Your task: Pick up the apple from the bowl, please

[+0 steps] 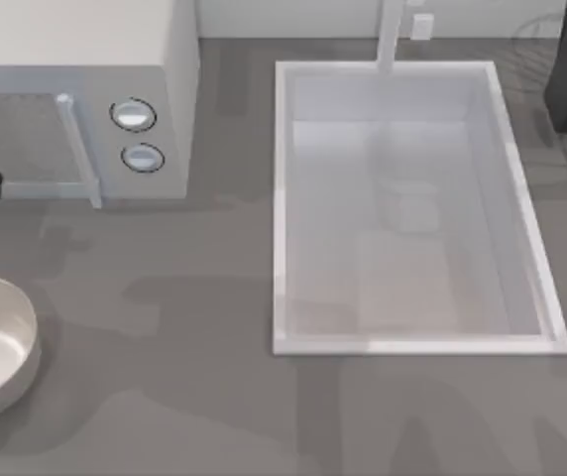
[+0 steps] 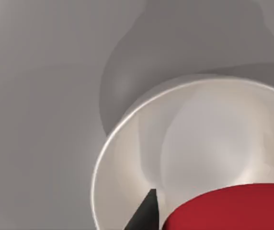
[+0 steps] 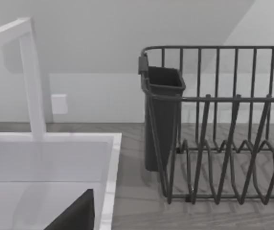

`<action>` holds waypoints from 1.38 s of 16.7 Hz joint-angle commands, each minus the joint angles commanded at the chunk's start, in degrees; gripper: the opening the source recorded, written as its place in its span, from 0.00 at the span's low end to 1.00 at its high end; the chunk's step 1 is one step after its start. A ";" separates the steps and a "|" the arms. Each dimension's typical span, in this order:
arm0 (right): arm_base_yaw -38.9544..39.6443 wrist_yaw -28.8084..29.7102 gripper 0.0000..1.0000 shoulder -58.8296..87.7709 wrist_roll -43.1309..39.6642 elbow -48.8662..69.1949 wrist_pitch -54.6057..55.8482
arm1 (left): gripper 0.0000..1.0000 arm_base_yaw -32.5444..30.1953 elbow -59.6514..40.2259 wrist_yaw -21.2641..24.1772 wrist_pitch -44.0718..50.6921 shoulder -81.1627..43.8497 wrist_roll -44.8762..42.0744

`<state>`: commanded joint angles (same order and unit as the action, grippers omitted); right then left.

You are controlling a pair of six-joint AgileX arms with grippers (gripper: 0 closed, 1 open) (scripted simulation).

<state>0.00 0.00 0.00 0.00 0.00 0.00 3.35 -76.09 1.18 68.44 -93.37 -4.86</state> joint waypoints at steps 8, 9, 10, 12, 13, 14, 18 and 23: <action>0.00 0.00 1.00 0.00 0.00 0.00 0.00 | 0.00 -0.44 -24.01 -0.07 26.02 3.75 0.50; 0.00 0.00 1.00 0.00 0.00 0.00 0.00 | 0.00 -0.46 -24.62 -0.07 26.63 3.94 0.52; 0.00 0.00 1.00 0.00 0.00 0.00 0.00 | 0.00 -0.46 -24.70 -0.07 26.72 3.97 0.52; 0.00 0.00 1.00 0.00 0.00 0.00 0.00 | 0.00 -0.46 -24.70 -0.07 26.72 3.97 0.52; 0.00 0.00 1.00 0.00 0.00 0.00 0.00 | 0.00 -0.19 -24.55 -0.10 26.58 3.80 0.41; 0.00 0.00 1.00 0.00 0.00 0.00 0.00 | 0.00 -0.32 -24.50 -0.11 26.53 3.76 0.54; 0.00 0.00 1.00 0.00 0.00 0.00 0.00 | 0.00 -6.65 -22.12 -0.29 24.04 2.12 6.86; 0.00 0.00 1.00 0.00 0.00 0.00 0.00 | 0.00 -25.66 -14.96 -0.74 16.71 -0.75 25.90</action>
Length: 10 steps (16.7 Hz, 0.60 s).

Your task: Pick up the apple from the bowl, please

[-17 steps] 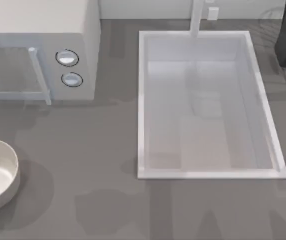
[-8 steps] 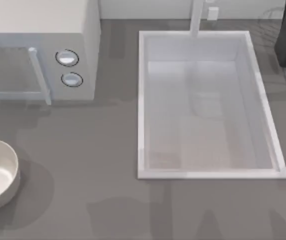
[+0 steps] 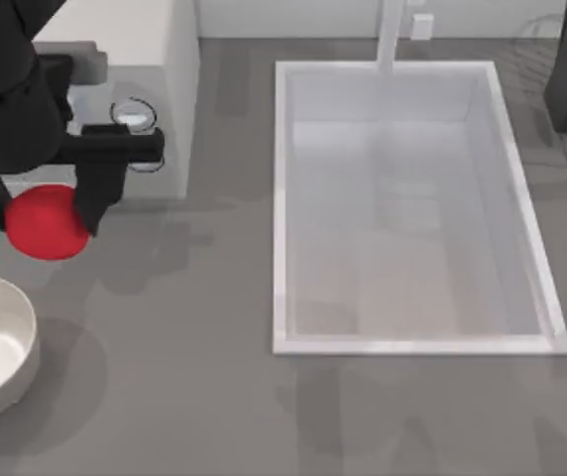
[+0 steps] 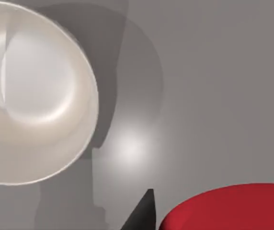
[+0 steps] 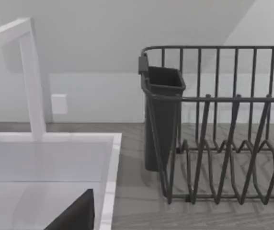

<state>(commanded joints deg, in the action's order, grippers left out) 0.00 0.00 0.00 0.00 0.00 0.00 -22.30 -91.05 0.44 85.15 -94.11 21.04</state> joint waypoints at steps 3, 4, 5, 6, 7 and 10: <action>0.00 0.00 1.00 0.00 0.00 0.00 0.00 | 0.00 -10.10 4.42 -0.26 -4.50 -1.39 10.12; 0.00 0.00 1.00 0.00 0.00 0.00 0.00 | 0.00 -12.32 5.65 -0.33 -5.74 -1.66 12.34; 0.00 0.00 1.00 0.00 0.00 0.00 0.00 | 0.00 -13.91 6.65 -0.39 -6.75 -1.81 13.93; 0.00 0.00 1.00 0.00 0.00 0.00 0.00 | 0.00 -14.87 7.32 -0.42 -7.42 -1.88 14.89; 0.00 0.00 1.00 0.00 0.00 0.00 0.00 | 0.00 -15.24 7.58 -0.43 -7.69 -1.90 15.26; 0.00 0.00 1.00 0.00 0.00 0.00 0.00 | 0.00 -15.02 7.43 -0.39 -7.55 -1.68 15.10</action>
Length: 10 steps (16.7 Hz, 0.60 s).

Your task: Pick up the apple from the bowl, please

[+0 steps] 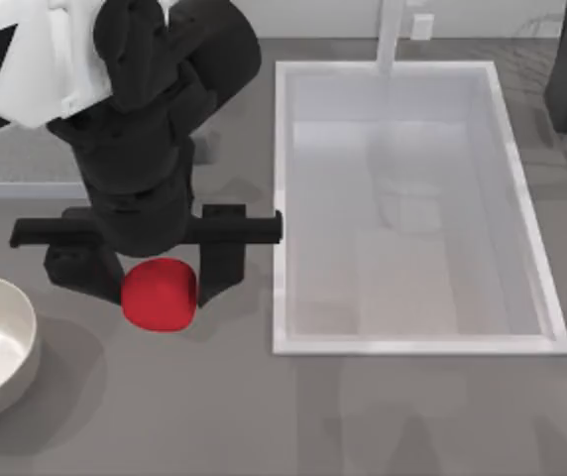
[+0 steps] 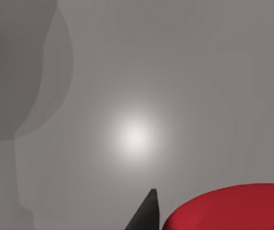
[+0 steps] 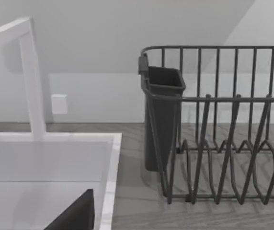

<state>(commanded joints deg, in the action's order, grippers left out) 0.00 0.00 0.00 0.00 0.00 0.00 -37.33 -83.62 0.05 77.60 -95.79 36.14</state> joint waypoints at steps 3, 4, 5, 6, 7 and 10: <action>0.00 0.00 1.00 0.00 0.00 0.00 0.00 | 0.00 0.05 2.17 0.00 -2.25 -0.39 -0.06; 0.00 0.00 1.00 0.00 0.00 0.00 0.00 | 0.00 0.07 3.82 -0.01 -4.18 -0.75 -0.09; 0.00 0.00 1.00 0.00 0.00 0.00 0.00 | 0.00 0.07 5.80 -0.01 -6.70 -1.21 -0.11; 0.00 0.00 1.00 0.00 0.00 0.00 0.00 | 0.00 0.07 8.00 -0.01 -9.72 -1.76 -0.12; 0.00 0.00 1.00 0.00 0.00 0.00 0.00 | 0.00 0.08 10.35 -0.02 -13.00 -2.32 -0.14; 0.00 0.00 1.00 0.00 0.00 0.00 0.00 | 0.00 0.09 17.03 -0.03 -21.55 -3.90 -0.20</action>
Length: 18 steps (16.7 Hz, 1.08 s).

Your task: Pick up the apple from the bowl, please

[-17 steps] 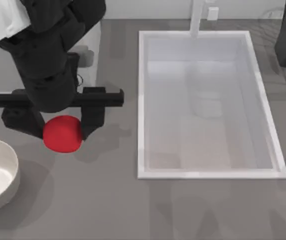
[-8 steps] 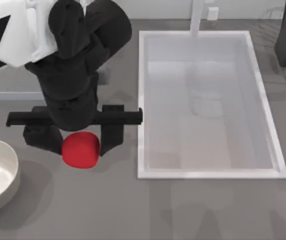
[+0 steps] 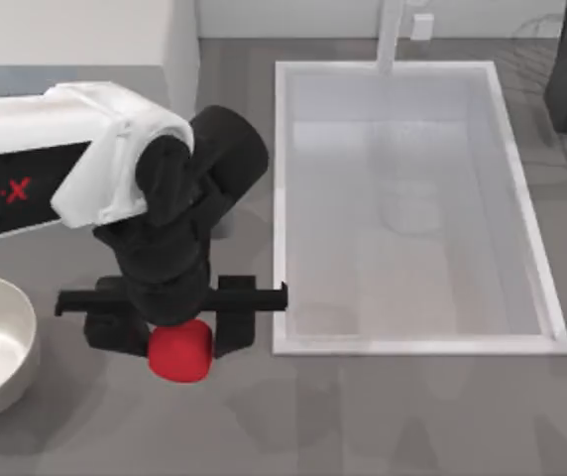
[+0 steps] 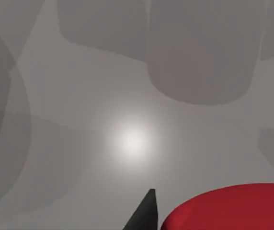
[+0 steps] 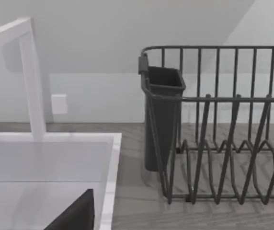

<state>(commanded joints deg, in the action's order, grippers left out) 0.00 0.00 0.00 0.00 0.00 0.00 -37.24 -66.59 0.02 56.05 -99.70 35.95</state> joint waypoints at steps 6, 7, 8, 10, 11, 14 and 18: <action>0.00 0.00 1.00 0.00 0.00 0.00 0.00 | 0.00 -0.05 3.31 -0.01 -3.45 -0.98 0.02; 0.00 0.00 1.00 0.00 0.00 0.00 0.00 | 0.00 -0.05 3.31 -0.01 -3.45 -0.98 0.02; 0.00 0.00 1.00 0.00 0.00 0.00 0.00 | 0.08 -0.05 3.31 -0.01 -3.45 -0.98 0.02; 0.00 0.00 1.00 0.00 0.00 0.00 0.00 | 0.23 -0.05 3.31 -0.01 -3.45 -0.98 0.02; 0.00 0.00 1.00 0.00 0.00 0.00 0.00 | 0.30 -0.05 3.31 -0.01 -3.45 -0.98 0.02; 0.00 0.00 1.00 0.00 0.00 0.00 0.00 | 0.53 -0.05 3.31 -0.01 -3.45 -0.98 0.02; 0.00 0.00 1.00 0.00 0.00 0.00 0.00 | 0.83 -0.05 3.31 -0.01 -3.45 -0.98 0.02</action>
<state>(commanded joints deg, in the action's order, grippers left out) 0.00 0.00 0.00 0.00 0.00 0.00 -37.29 -63.29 0.02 52.61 -100.68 35.97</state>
